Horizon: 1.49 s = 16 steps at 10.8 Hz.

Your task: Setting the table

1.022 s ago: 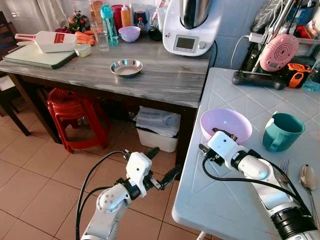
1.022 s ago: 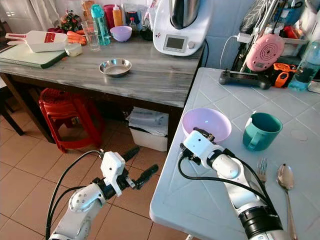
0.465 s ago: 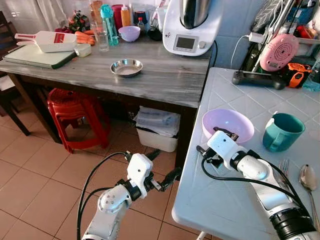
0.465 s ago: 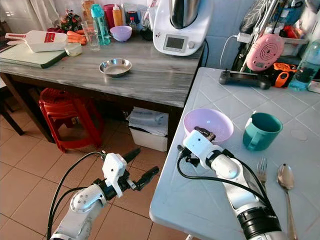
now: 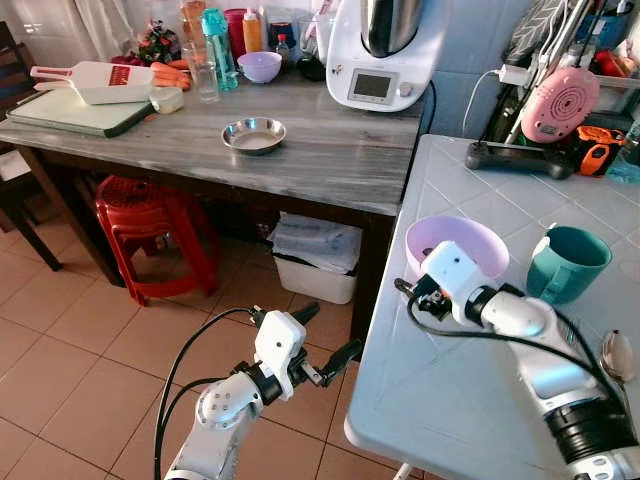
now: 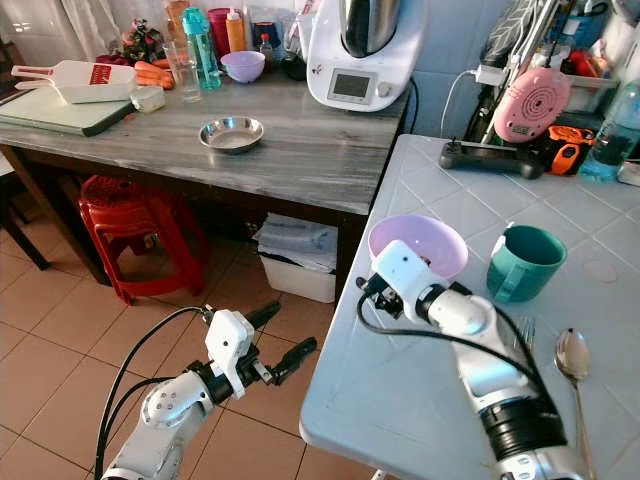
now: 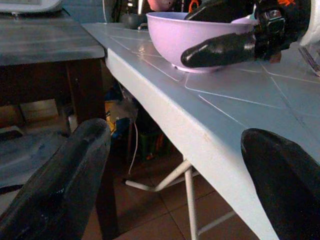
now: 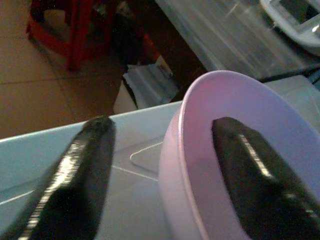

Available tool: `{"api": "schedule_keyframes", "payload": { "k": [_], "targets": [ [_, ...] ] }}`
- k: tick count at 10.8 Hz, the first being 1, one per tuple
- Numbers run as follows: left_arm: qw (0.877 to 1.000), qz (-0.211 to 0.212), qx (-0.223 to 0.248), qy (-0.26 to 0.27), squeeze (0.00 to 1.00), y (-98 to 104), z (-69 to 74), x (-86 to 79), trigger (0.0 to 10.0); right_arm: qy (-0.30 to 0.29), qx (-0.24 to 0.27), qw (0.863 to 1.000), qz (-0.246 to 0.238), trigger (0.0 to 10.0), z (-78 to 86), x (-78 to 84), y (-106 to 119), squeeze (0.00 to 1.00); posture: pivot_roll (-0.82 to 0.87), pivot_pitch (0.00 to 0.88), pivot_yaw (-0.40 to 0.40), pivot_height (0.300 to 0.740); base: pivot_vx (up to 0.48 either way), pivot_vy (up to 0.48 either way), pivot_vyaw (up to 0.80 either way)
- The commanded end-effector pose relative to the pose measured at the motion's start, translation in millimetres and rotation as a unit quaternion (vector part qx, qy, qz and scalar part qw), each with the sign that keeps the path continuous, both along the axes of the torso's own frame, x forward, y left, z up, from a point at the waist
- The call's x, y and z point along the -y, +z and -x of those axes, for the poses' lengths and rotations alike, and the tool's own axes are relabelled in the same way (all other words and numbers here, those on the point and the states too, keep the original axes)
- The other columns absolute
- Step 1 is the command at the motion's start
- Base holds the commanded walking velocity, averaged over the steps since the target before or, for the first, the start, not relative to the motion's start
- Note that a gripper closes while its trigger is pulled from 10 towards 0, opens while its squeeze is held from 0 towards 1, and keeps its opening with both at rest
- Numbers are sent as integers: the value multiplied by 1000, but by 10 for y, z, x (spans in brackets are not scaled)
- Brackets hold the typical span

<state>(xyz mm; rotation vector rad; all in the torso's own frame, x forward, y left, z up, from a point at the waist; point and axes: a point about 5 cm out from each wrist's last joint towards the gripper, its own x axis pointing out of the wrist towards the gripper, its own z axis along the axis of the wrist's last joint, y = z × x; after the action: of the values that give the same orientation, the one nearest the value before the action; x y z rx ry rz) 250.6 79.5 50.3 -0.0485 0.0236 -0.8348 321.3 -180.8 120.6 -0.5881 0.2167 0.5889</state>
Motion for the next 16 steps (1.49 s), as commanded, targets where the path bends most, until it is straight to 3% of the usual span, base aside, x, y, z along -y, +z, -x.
{"api": "schedule_keyframes", "payload": {
  "k": [1,7,15,16],
  "targets": [
    [1000,-7,3,-9,0,1,-12,9,10000,5,13,1000,1,0,-40,11,150,0,-23,0,24,740,0,0,0],
    [1000,-14,-3,-12,0,-29,-17,19,10000,-5,-71,997,22,0,34,100,7,0,-24,0,26,740,0,0,0],
    [1000,-13,-6,-8,0,-85,-16,-10,10000,2,-78,996,31,0,71,79,-30,0,-21,0,21,740,0,0,0],
    [1000,17,-15,11,0,-58,-51,-19,10000,2,-71,997,32,0,65,70,-16,0,-22,0,19,740,0,0,0]
  ]
}}
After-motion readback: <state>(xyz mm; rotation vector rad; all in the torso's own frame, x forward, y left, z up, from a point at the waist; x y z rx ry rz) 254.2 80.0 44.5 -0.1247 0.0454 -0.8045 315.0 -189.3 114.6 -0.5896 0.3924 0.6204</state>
